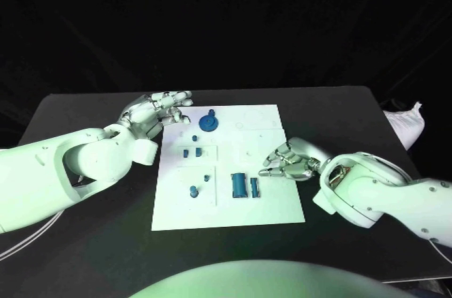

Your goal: Assemble the parts on the task board

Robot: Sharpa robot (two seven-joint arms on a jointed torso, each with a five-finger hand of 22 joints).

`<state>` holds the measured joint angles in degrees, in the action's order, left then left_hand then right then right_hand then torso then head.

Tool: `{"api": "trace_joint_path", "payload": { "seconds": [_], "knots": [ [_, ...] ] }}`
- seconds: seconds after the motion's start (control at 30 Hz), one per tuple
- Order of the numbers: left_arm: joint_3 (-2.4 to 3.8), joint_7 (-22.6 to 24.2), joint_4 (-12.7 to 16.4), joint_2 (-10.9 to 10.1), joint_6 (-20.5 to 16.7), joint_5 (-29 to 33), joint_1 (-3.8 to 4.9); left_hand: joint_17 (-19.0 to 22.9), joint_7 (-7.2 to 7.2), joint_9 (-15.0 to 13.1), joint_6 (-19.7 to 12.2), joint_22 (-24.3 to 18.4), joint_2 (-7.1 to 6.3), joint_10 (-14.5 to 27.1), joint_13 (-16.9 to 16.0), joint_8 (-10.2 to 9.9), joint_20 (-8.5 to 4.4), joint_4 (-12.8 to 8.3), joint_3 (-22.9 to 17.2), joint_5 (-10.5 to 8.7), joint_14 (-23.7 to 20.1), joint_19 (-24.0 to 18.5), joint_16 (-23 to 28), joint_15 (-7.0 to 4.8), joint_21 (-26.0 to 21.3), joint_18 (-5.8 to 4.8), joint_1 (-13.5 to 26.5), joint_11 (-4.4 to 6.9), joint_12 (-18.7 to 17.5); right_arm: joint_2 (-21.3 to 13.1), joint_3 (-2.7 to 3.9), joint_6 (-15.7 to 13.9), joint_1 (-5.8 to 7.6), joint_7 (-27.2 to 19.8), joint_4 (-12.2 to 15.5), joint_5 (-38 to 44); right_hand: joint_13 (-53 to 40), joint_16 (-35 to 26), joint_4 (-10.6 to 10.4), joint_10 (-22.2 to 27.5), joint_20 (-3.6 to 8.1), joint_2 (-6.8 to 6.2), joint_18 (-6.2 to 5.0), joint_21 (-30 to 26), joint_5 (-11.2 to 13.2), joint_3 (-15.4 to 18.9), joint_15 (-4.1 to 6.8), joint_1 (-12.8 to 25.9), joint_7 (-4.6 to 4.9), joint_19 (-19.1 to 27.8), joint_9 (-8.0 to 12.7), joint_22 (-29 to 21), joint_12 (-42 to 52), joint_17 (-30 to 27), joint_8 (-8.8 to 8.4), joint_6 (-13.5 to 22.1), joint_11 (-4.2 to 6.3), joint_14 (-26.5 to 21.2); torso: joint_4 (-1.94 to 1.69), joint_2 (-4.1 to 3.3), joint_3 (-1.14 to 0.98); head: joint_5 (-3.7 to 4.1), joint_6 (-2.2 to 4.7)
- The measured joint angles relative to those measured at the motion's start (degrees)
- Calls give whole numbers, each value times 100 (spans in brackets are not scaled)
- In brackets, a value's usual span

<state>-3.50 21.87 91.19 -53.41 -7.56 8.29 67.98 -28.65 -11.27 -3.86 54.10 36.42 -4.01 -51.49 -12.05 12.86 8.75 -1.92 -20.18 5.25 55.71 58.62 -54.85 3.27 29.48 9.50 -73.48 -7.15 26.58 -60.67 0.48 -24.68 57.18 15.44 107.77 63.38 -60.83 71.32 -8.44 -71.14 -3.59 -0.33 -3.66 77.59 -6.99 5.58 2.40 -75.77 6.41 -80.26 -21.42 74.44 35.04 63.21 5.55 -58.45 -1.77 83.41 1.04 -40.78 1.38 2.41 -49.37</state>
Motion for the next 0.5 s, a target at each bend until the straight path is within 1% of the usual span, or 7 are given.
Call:
{"api": "trace_joint_path", "payload": {
  "seconds": [0.1,0.13,0.17,0.23,0.3,0.4,0.5],
  "knots": [
    [-3,17,-162,98,2,0,-4,556,-38,5,-38,-398,4,-87,269,-65,118,18,28,0,-272,-461,1020,99,-523,35,3,-86,-285,101,2,-76,115,-784,-406,-1033,670,-1607,136,536,-66,107,-389,-1478,0,-48,-68,-326,79,1001,78,-1309,-914,-1714,-94,105,-91,-612,3,52,24,27,51],
    [-4,25,-217,132,2,0,-5,739,-38,5,-38,-546,26,-148,358,-83,171,18,28,0,-323,-609,1375,150,-708,35,26,-115,-385,147,2,-89,142,-1005,-535,-1361,930,-2217,166,685,-104,143,-528,-2187,0,-79,-110,-439,112,1445,107,-1964,-1192,-2254,-114,142,-129,-854,3,70,31,32,68],
    [-5,35,-281,172,3,0,-7,897,-37,5,-37,-691,26,-219,439,-116,229,18,28,0,-359,-752,1690,186,-891,36,25,-114,-486,203,2,-96,166,-1213,-674,-1684,1265,-2726,194,818,-151,172,-613,-2827,0,-107,-180,-566,159,1824,145,-2506,-1515,-2592,-150,197,-172,-1075,3,92,42,38,84],
    [-14,63,-463,282,3,0,-14,1232,-5,9,-5,-1057,26,-414,640,-207,352,36,9,0,-293,-1061,2367,250,-1331,35,25,-117,-758,363,1,-99,215,-1653,-1039,-2419,2268,-3759,254,784,-300,220,-611,-3807,0,-134,-352,-850,237,2107,274,-3258,-2250,-3142,-182,232,-230,-1269,7,151,66,46,130],
    [-22,94,-629,384,3,5,-24,1524,46,11,51,-1380,28,-580,805,-300,473,50,-5,0,-227,-1234,2968,322,-1673,35,23,-125,-1049,518,5,-85,248,-1999,-1376,-3020,2924,-4620,254,898,-423,242,-611,-4482,0,-134,-481,-978,308,2420,391,-3728,-2721,-3579,-182,274,-408,-1783,12,202,85,47,173],
    [-27,156,-871,534,-7,25,-45,1794,43,11,89,-1672,32,-647,844,-432,576,78,22,0,-212,-1340,3494,396,-1941,36,14,-175,-1372,748,34,-35,278,-2472,-1855,-3853,3540,-5436,278,1003,-621,289,-612,-5203,19,-159,-713,-1070,319,2775,542,-4225,-3046,-4067,-182,361,-521,-2302,29,281,115,32,272],
    [-31,227,-1171,728,-46,61,-85,2019,103,11,138,-1924,32,-574,845,-585,667,93,141,0,-212,-1476,3921,506,-2160,35,13,-247,-1707,1008,62,47,287,-2840,-2356,-4471,4316,-6018,323,977,-820,303,-611,-5986,28,-153,-793,-1095,287,2814,788,-4863,-3110,-4555,-182,395,-631,-2299,35,359,131,22,417]
  ]
}}
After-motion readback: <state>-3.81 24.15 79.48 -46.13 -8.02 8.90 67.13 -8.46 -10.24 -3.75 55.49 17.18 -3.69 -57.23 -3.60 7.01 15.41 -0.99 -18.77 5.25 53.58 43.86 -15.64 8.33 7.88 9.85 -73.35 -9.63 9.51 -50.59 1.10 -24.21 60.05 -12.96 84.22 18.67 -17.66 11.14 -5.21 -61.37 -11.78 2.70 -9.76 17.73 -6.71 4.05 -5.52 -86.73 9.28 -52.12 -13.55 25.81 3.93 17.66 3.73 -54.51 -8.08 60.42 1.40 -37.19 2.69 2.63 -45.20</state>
